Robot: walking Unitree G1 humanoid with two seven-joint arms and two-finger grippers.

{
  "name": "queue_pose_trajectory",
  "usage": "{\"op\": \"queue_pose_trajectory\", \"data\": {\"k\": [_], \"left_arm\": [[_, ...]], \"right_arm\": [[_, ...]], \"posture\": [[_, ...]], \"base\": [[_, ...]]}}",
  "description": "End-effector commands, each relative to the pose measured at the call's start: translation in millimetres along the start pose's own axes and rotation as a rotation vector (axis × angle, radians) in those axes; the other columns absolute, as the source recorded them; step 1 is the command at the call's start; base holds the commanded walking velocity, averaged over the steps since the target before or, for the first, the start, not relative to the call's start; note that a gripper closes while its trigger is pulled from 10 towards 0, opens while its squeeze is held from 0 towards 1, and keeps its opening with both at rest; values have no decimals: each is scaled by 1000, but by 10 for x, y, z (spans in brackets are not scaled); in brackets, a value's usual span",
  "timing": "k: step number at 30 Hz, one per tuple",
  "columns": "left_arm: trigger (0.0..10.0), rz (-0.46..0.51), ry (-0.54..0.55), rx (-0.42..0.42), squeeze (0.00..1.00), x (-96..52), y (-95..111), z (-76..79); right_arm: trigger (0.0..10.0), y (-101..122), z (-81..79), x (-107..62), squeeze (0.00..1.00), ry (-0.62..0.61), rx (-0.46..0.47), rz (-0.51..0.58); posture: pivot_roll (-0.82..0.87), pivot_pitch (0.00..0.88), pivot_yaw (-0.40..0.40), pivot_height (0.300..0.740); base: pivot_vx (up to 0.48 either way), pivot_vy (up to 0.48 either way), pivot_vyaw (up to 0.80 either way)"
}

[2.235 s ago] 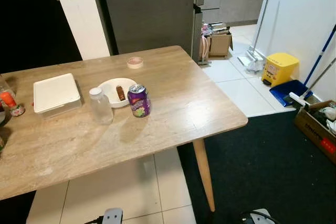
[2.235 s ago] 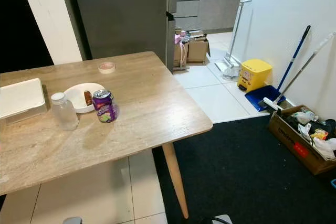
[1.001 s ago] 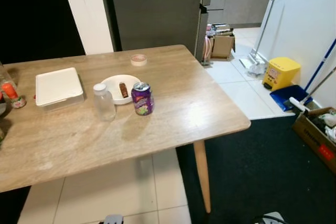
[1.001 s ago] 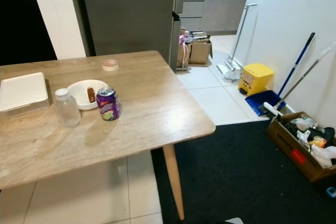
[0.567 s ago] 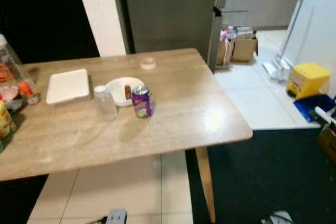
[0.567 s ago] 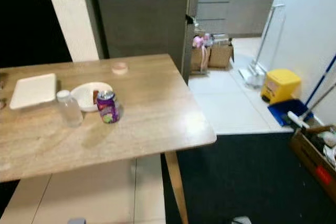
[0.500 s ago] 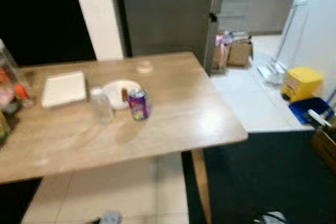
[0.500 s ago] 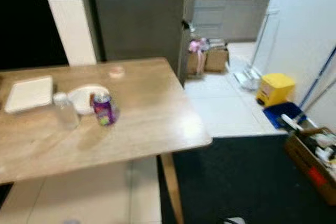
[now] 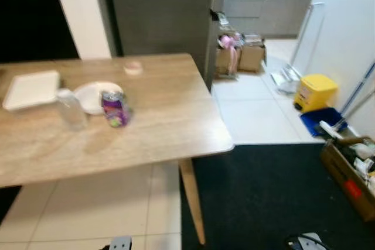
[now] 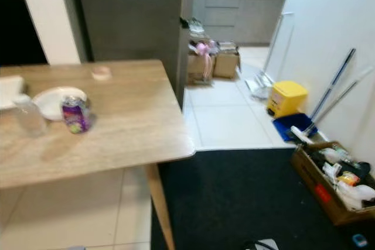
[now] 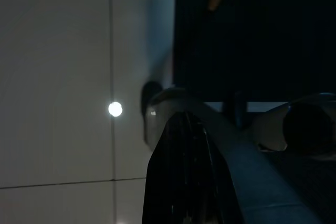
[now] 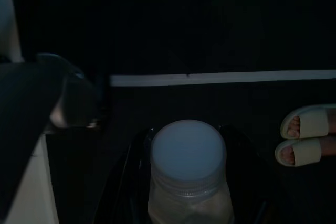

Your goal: Restocking fridge

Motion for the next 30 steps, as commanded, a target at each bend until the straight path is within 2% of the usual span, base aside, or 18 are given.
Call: {"op": "queue_pose_trajectory", "data": {"k": [1,6,14,30], "left_arm": [[10000,-23,-16,5,0,-4,-77,60],[10000,-15,-12,17,0,-10,-39,1],[10000,-7,3,30,0,-17,10,-75],[10000,-15,-13,34,0,-16,-34,-22]], "right_arm": [[10000,42,0,2,0,-4,1,10],[10000,-23,-103,15,0,19,-3,-8],[10000,-67,-147,19,0,30,5,-17],[10000,-95,-159,19,0,31,15,-23]], "posture": [[-64,0,-5,740],[-51,0,6,740],[-49,0,16,740],[-45,0,24,740]], "base": [[0,-454,0],[0,-451,0],[0,-452,0],[0,-452,0]]}}
Point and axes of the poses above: a point about 5 cm out from each wrist's last joint towards the gripper, its own x axis pointing out of the wrist towards the gripper, its own y axis along the axis of the wrist's last joint, z = x × y, the point moved 1 cm from there along x, pointing out of the wrist towards the gripper, and after that the axes turned 8 degrees about x, right-handed, at the moved point
